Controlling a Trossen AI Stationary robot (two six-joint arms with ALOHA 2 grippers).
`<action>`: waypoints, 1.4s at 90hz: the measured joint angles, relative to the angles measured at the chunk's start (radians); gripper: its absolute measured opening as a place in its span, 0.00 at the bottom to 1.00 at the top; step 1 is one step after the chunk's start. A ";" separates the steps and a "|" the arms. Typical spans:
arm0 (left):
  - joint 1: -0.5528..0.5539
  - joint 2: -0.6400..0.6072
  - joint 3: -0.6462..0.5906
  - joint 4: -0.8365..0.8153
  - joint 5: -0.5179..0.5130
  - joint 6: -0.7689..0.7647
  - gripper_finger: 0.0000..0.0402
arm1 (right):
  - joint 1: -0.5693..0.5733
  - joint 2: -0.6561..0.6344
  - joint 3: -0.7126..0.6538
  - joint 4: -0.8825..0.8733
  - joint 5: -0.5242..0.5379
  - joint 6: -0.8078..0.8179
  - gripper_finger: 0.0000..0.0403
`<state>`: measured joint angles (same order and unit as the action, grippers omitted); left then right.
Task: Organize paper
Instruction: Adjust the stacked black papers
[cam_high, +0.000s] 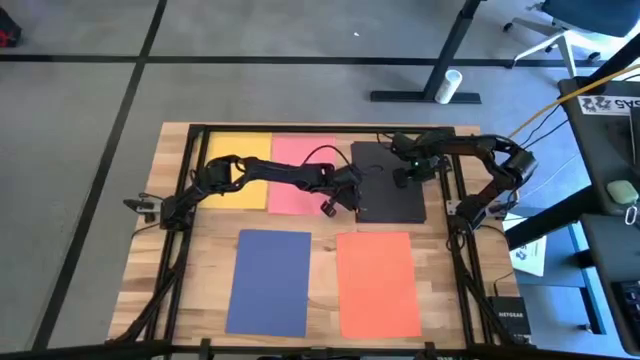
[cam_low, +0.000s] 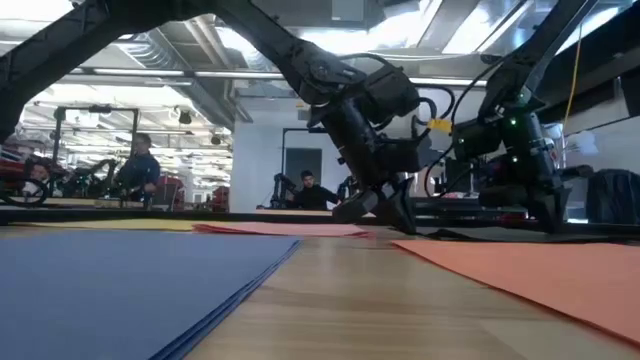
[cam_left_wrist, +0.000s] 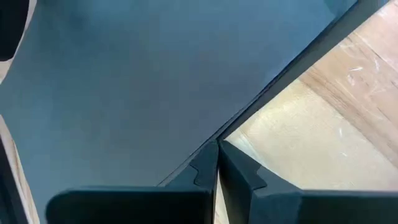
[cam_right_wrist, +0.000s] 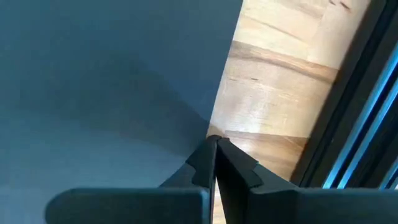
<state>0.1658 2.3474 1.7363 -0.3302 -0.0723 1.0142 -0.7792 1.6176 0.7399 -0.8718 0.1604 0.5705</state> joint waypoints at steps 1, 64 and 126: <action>0.000 0.000 0.000 0.000 0.000 0.000 0.00 | 0.000 0.000 0.000 0.000 0.000 0.000 0.00; -0.005 0.000 0.000 0.002 -0.019 -0.027 0.00 | 0.000 0.001 0.000 -0.003 -0.006 -0.020 0.00; -0.043 -0.017 0.000 -0.023 -0.119 -0.092 0.00 | 0.000 0.001 0.000 -0.008 -0.004 -0.026 0.00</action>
<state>0.1230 2.3304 1.7359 -0.3536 -0.1909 0.9221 -0.7791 1.6184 0.7403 -0.8796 0.1563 0.5446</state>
